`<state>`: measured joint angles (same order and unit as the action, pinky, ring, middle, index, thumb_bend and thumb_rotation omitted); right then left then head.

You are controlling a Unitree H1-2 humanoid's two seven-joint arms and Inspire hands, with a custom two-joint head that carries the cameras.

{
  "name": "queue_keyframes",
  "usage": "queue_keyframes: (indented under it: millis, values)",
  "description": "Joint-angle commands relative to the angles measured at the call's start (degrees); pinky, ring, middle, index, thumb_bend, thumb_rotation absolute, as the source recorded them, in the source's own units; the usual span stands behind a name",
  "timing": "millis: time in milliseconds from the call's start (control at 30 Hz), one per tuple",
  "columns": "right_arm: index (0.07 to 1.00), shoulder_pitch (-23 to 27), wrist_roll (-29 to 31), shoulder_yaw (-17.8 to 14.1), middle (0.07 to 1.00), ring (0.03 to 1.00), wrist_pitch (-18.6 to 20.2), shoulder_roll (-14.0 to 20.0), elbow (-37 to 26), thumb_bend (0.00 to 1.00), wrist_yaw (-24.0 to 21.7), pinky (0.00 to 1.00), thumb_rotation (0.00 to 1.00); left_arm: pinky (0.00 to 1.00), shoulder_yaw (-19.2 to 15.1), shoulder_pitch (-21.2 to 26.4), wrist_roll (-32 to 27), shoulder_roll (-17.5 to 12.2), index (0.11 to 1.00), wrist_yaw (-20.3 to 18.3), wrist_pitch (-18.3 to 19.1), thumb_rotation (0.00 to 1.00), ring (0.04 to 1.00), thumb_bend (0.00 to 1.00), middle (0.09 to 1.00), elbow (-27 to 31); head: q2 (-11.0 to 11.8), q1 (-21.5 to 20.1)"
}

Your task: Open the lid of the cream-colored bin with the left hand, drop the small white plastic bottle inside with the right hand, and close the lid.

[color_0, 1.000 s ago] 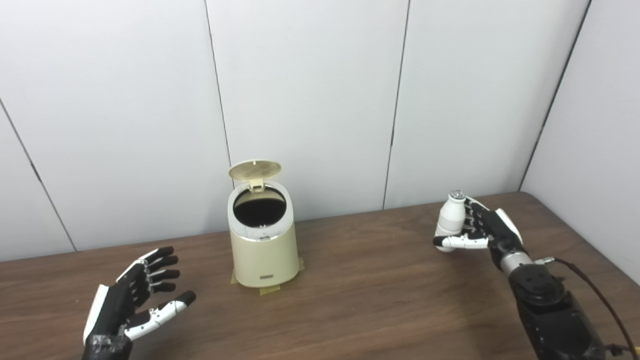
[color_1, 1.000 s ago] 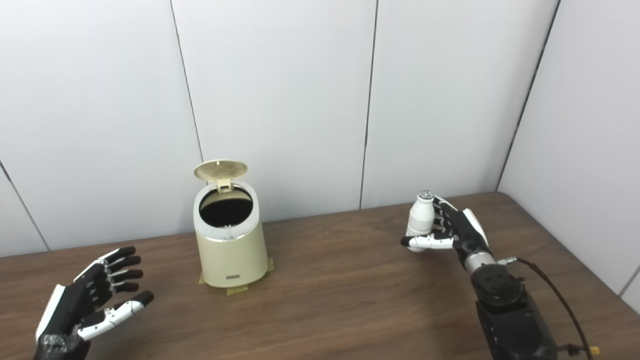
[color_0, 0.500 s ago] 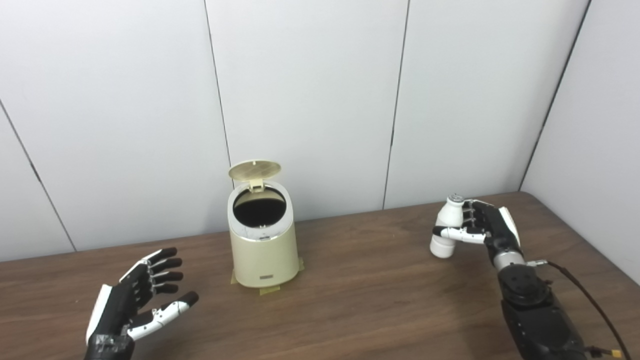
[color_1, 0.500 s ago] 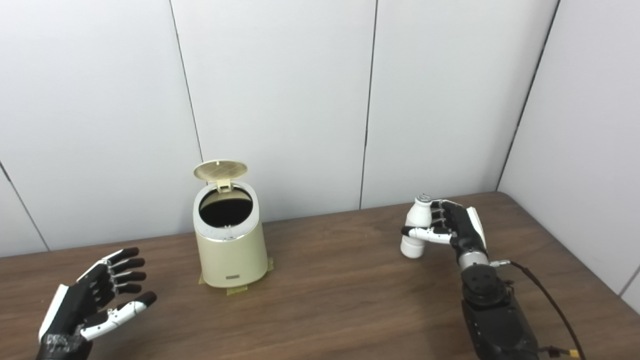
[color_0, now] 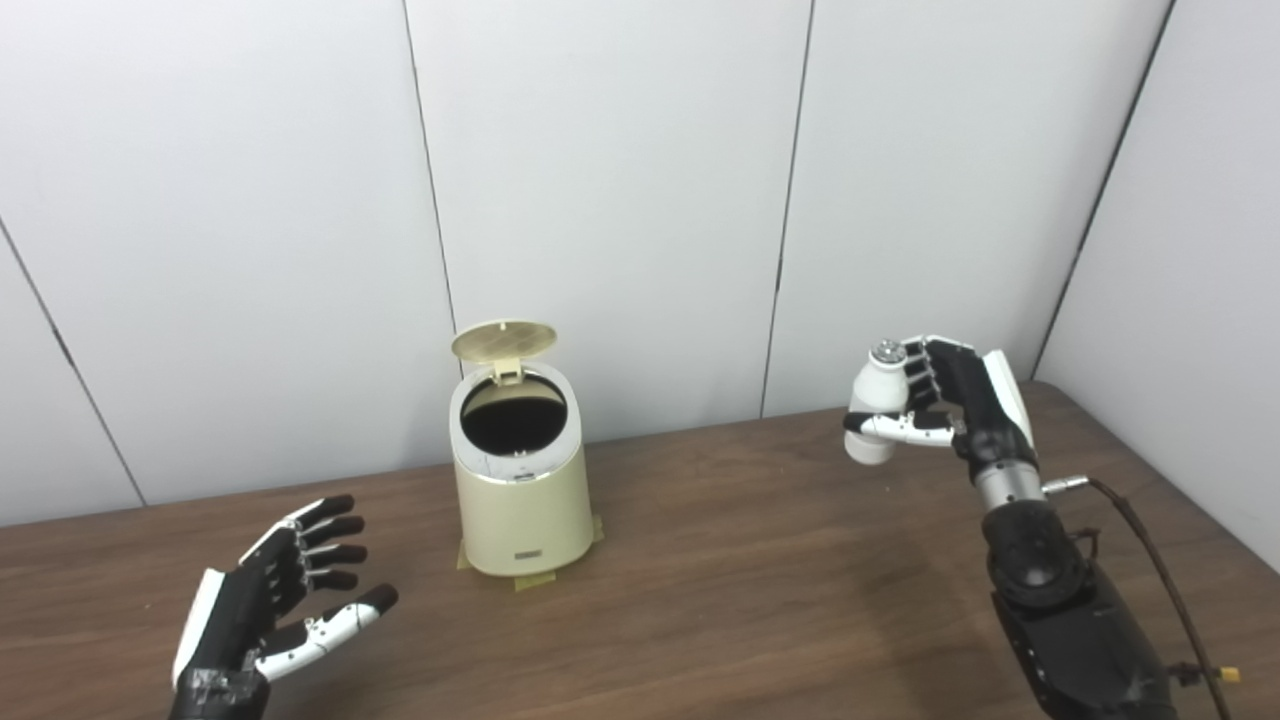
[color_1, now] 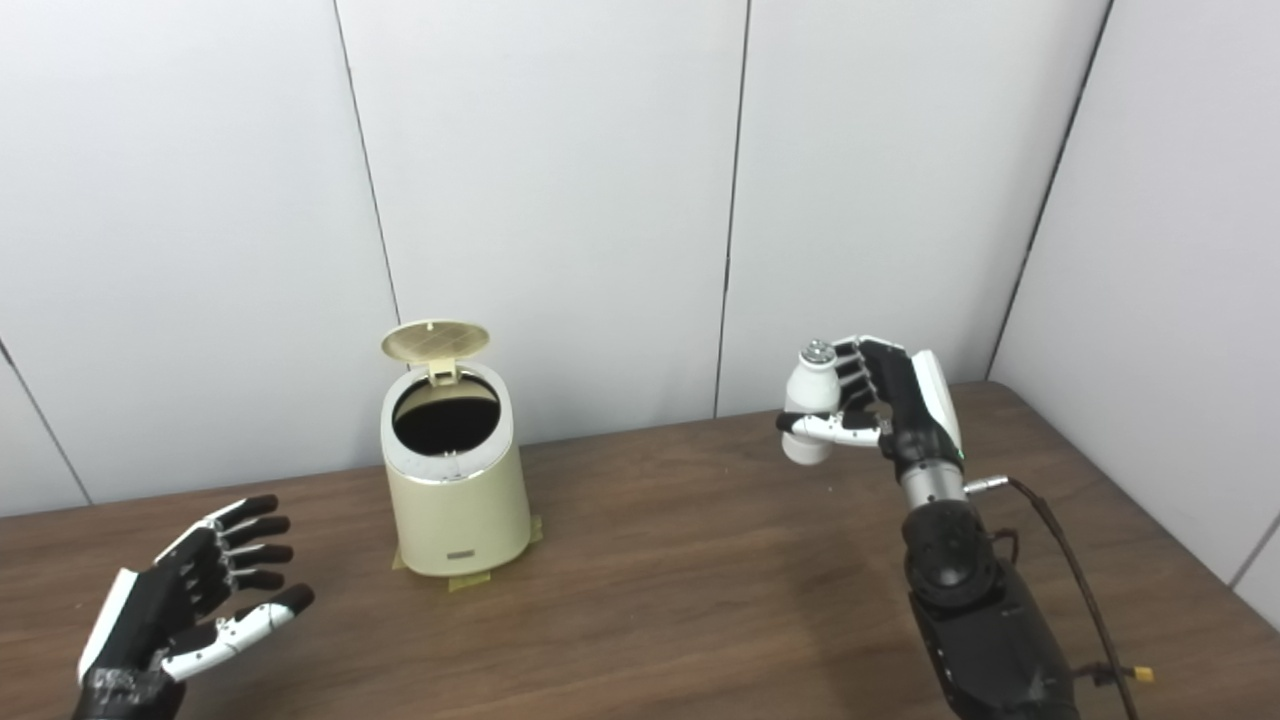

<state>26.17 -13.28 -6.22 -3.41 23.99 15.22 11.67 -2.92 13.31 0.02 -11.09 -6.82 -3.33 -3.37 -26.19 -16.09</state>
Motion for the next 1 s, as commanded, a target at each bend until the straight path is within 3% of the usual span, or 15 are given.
queue_keyframes:
  millis: [0, 133, 367, 533, 667, 967]
  values:
    - [0.527, 2.63, 0.22, 0.8, 0.492, 0.386, -0.3, -0.34, -5.21, 0.51, -1.9, 0.33, 0.0, 0.61, 0.07, 2.54, 0.64, -0.39, 0.803, 0.57, -1.65, 0.1, 0.682, 0.76, 0.754, 0.98, 0.0, 0.22]
    - [0.549, 4.92, -2.51, 5.22, 0.48, 0.374, 1.48, -1.97, -11.25, 0.51, -5.5, 0.32, 0.0, 0.61, 0.44, 2.54, 0.64, -0.18, 0.801, 0.53, -1.81, 0.11, 0.681, 0.77, 0.753, 0.86, 0.29, 1.58]
    - [0.542, 9.87, -2.43, 8.32, 0.48, 0.383, 1.48, -7.0, -10.84, 0.51, -8.45, 0.31, 0.0, 0.63, 0.97, 2.17, 1.35, 0.85, 0.798, 1.01, -1.98, 0.15, 0.691, 0.79, 0.756, 0.93, 0.89, 6.17]
    - [0.543, 12.25, -2.29, 9.68, 0.478, 0.384, 3.72, -11.08, -10.17, 0.51, -9.76, 0.31, 0.0, 0.6, 1.49, 2.13, 2.47, 2.14, 0.799, 1.71, -2.26, 0.13, 0.682, 0.79, 0.753, 0.62, 1.19, 10.05]
    - [0.535, 13.52, -1.29, 10.0, 0.476, 0.383, 3.02, -13.87, -8.21, 0.51, -10.21, 0.31, 0.0, 0.59, 1.85, 2.13, 2.4, 3.15, 0.801, 1.99, -2.28, 0.13, 0.693, 0.79, 0.757, 0.47, 1.31, 12.49]
    - [0.534, 16.61, -2.16, 10.95, 0.465, 0.374, 4.96, -19.16, -3.22, 0.51, -9.22, 0.3, 0.0, 0.63, 2.93, 2.03, 2.71, 4.53, 0.805, 2.43, -2.68, 0.13, 0.71, 0.78, 0.768, 0.41, 1.88, 15.08]
